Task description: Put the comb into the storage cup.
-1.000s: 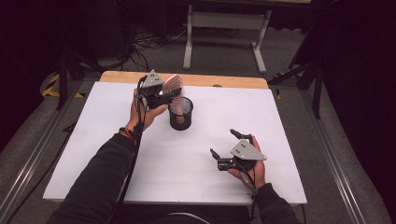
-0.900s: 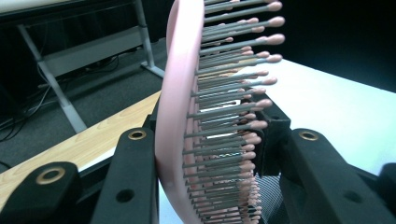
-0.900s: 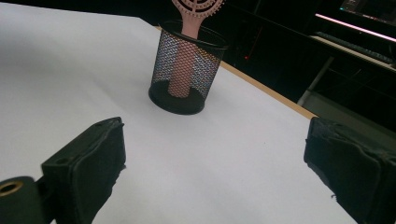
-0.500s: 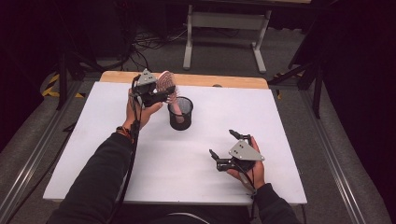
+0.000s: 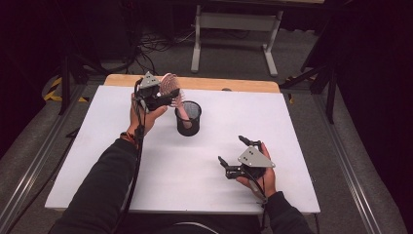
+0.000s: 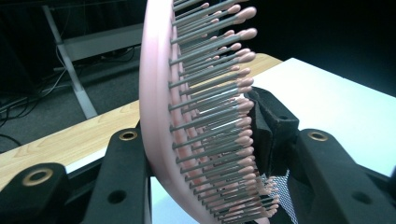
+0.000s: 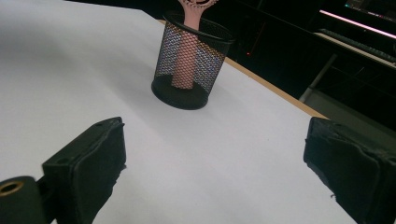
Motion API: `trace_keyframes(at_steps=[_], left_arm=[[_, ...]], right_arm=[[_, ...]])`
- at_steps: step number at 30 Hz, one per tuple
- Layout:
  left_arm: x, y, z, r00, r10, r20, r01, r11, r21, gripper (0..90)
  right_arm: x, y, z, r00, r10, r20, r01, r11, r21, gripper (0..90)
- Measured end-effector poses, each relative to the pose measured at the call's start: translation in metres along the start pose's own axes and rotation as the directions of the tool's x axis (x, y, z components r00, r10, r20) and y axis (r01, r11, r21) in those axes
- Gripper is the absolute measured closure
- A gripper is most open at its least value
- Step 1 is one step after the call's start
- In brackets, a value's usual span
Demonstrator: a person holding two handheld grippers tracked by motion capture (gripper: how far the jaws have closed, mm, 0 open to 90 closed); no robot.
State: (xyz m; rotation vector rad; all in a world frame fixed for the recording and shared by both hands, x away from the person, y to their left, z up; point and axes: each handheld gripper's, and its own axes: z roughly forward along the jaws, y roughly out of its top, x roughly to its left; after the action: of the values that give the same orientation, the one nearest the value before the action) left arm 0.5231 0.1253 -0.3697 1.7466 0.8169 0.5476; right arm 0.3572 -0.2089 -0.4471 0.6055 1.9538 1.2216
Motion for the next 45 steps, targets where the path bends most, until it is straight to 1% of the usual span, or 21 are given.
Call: trace_keyframes(at_steps=[1, 4, 5, 6, 8, 12, 13, 14, 18, 23, 27, 29, 30, 32, 34, 41, 42, 43, 45], left_arm=[[0.001, 0.0, 0.0, 1.0, 0.004, -0.005, -0.004, 1.0, 0.0, 55.9], [0.003, -0.002, 0.0, 0.9998, -0.018, -0.006, 0.018, 0.9998, -0.001, 55.7], [0.004, -0.002, 0.0, 0.9998, -0.019, -0.009, 0.019, 0.9998, -0.004, 55.6], [0.005, -0.003, 0.0, 0.9993, -0.036, -0.001, 0.036, 0.9993, -0.005, 55.7], [0.007, -0.004, 0.0, 0.9985, -0.053, 0.012, 0.053, 0.9986, -0.008, 56.0], [0.006, -0.005, 0.001, 0.9984, -0.055, 0.017, 0.055, 0.9984, -0.011, 55.3], [0.006, -0.005, 0.001, 0.999, -0.043, 0.012, 0.043, 0.9991, -0.002, 54.6], [0.005, -0.005, 0.002, 0.999, -0.043, 0.008, 0.043, 0.9991, -0.001, 54.3], [0.005, -0.006, 0.001, 0.9987, -0.049, 0.013, 0.049, 0.9988, -0.006, 54.1], [0.005, -0.005, 0.0, 0.9993, -0.038, 0.007, 0.038, 0.9992, -0.008, 52.6], [0.004, -0.005, -0.001, 0.999, -0.045, 0.002, 0.045, 0.9988, -0.018, 50.4], [0.003, -0.004, -0.002, 0.9994, -0.033, -0.006, 0.032, 0.9993, -0.021, 49.6], [0.003, -0.004, -0.002, 0.9992, -0.039, -0.005, 0.038, 0.999, -0.025, 49.3], [0.003, -0.002, -0.004, 0.9996, -0.025, -0.009, 0.025, 0.9992, -0.03, 48.7], [0.003, -0.002, -0.004, 0.9996, -0.028, -0.009, 0.028, 0.9991, -0.031, 48.1], [0.0, 0.003, -0.007, 0.9996, -0.008, -0.029, 0.007, 0.9991, -0.041, 43.7], [0.0, 0.004, -0.008, 0.9995, -0.002, -0.031, 0.001, 0.9992, -0.04, 43.0], [-0.001, 0.005, -0.008, 0.999, 0.013, -0.042, -0.015, 0.9991, -0.04, 41.5], [-0.003, 0.006, -0.009, 0.9984, 0.027, -0.05, -0.029, 0.9988, -0.038, 36.8]], right_arm=[[0.0, 0.0, 0.0, 1.0, 0.003, -0.003, -0.003, 1.0, -0.001, 6.6], [0.0, 0.0, 0.001, 1.0, 0.001, -0.007, -0.001, 1.0, 0.003, 6.6], [0.0, 0.0, 0.001, 1.0, 0.001, -0.008, -0.001, 1.0, 0.004, 6.7], [0.0, 0.0, 0.001, 1.0, 0.001, -0.008, -0.001, 1.0, 0.003, 6.7], [0.0, 0.0, 0.001, 0.9999, 0.002, -0.011, -0.002, 1.0, 0.004, 6.7], [0.0, -0.001, 0.001, 0.9998, 0.006, -0.016, -0.006, 1.0, 0.005, 6.7], [0.0, -0.001, 0.001, 0.9998, 0.007, -0.017, -0.007, 1.0, 0.006, 6.7], [0.0, -0.001, 0.002, 0.9998, 0.006, -0.016, -0.006, 1.0, 0.008, 6.7], [0.0, -0.001, 0.002, 0.9998, 0.006, -0.017, -0.006, 1.0, 0.008, 6.7], [0.0, -0.001, 0.002, 0.9997, 0.009, -0.021, -0.009, 1.0, 0.01, 6.7], [0.0, -0.001, 0.002, 0.9997, 0.005, -0.022, -0.005, 1.0, 0.011, 6.7], [0.0, -0.001, 0.002, 0.9997, 0.006, -0.023, -0.006, 1.0, 0.012, 6.7], [0.0, -0.001, 0.002, 0.9997, 0.005, -0.023, -0.005, 1.0, 0.012, 6.7], [0.0, -0.001, 0.002, 0.9997, 0.004, -0.022, -0.003, 1.0, 0.013, 6.7], [0.0, -0.001, 0.002, 0.9998, 0.004, -0.021, -0.003, 1.0, 0.012, 6.7], [0.0, 0.0, 0.002, 0.9996, 0.007, -0.027, -0.006, 1.0, 0.009, 6.9], [0.0, 0.0, 0.002, 0.9996, 0.007, -0.028, -0.006, 1.0, 0.009, 6.9], [0.0, 0.0, 0.001, 0.9996, 0.007, -0.028, -0.007, 1.0, 0.01, 6.9], [0.0, 0.0, 0.001, 0.9996, 0.009, -0.027, -0.008, 1.0, 0.009, 6.9]])
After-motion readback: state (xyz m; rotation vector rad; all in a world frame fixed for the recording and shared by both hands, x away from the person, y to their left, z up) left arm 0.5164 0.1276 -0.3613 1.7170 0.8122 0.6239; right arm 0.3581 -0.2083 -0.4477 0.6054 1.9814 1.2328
